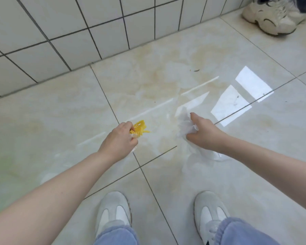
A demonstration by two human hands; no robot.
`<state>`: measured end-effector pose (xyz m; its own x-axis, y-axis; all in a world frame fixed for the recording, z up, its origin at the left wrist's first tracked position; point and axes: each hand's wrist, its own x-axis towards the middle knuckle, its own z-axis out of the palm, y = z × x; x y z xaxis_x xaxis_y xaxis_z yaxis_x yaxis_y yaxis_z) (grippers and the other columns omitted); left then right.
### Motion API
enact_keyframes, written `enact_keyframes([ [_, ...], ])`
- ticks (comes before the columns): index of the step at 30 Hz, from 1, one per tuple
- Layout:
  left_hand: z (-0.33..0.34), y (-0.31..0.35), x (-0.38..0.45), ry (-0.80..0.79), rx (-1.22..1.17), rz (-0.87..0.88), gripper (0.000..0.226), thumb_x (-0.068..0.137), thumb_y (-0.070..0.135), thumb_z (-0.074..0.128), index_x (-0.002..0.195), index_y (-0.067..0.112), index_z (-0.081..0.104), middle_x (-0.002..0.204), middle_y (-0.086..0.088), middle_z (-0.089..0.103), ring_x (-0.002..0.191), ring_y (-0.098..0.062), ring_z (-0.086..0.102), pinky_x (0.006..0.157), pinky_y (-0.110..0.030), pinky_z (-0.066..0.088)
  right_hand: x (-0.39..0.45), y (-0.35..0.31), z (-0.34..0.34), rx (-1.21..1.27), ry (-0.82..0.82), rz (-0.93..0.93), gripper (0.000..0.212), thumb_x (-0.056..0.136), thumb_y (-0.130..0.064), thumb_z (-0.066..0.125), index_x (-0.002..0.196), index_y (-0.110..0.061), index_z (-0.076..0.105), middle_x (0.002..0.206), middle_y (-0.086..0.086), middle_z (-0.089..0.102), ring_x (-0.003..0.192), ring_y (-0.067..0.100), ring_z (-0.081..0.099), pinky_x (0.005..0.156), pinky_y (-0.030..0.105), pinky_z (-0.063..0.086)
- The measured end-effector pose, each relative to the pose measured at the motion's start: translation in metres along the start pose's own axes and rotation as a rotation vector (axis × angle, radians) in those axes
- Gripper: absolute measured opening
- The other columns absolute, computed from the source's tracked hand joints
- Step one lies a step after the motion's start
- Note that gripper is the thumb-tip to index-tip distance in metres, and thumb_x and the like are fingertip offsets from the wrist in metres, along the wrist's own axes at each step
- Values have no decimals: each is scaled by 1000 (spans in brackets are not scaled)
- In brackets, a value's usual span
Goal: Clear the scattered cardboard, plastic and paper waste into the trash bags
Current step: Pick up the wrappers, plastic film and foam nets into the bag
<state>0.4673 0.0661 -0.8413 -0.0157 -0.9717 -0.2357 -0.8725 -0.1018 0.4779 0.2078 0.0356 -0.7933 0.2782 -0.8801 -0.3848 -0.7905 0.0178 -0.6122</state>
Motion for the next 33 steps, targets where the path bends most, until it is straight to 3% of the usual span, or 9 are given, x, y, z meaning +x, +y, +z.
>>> enact_keyframes([
  [2,-20,-10,-3,43,-37,-40,20,81,17,55,101,16,49,98,-5,56,91,-31,54,76,-36,44,9,-34,5,52,-1,-14,5,84,-10,56,87,-11,52,77,-3,49,71,17,50,56,22,37],
  [5,-48,-24,-8,147,-140,-93,34,83,16,52,114,21,41,102,-4,56,89,-31,53,75,-36,43,19,-79,17,141,-24,-47,12,85,-10,56,87,2,60,82,5,53,76,23,52,59,28,40],
  [9,-78,-49,-17,208,-222,-139,53,86,17,50,133,32,30,110,-1,51,92,-27,50,78,-33,40,33,-131,33,301,-96,-76,17,84,-9,49,72,-14,61,75,3,60,70,21,58,63,28,44],
  [16,-152,-96,-35,187,-39,-112,56,86,20,49,137,33,29,110,3,49,97,-24,51,86,-36,44,73,-212,65,350,-236,-168,25,87,-7,47,72,-15,64,64,-4,63,61,13,62,60,23,48],
  [18,-180,-112,-41,196,34,-127,48,85,21,51,132,27,39,111,3,53,101,-23,52,85,-33,43,87,-239,77,400,-246,-168,18,86,-9,50,80,-12,66,70,-1,64,67,15,64,63,25,49],
  [21,-221,-138,-54,227,44,-221,26,83,23,57,109,22,60,98,1,62,95,-23,57,72,-25,38,101,-279,95,500,-245,-148,18,85,-14,53,97,-6,63,87,8,65,89,29,67,76,36,53],
  [25,-262,-169,-83,309,16,-296,21,82,24,58,102,24,65,88,4,64,80,-20,57,66,-25,38,105,-334,120,612,-347,-174,14,91,-10,48,90,-17,60,102,12,66,102,31,66,92,48,52],
  [30,-298,-220,-125,437,16,-385,32,84,34,58,112,20,61,107,-1,63,96,-24,57,73,-29,40,101,-411,160,613,-421,-201,11,90,-12,46,89,-18,56,89,8,62,88,29,65,90,47,53],
  [33,-315,-251,-153,558,-49,-458,42,87,33,60,126,23,51,112,1,53,98,-20,50,82,-30,36,92,-462,188,625,-460,-223,14,89,-8,42,84,-17,51,79,7,58,73,27,61,74,36,52],
])
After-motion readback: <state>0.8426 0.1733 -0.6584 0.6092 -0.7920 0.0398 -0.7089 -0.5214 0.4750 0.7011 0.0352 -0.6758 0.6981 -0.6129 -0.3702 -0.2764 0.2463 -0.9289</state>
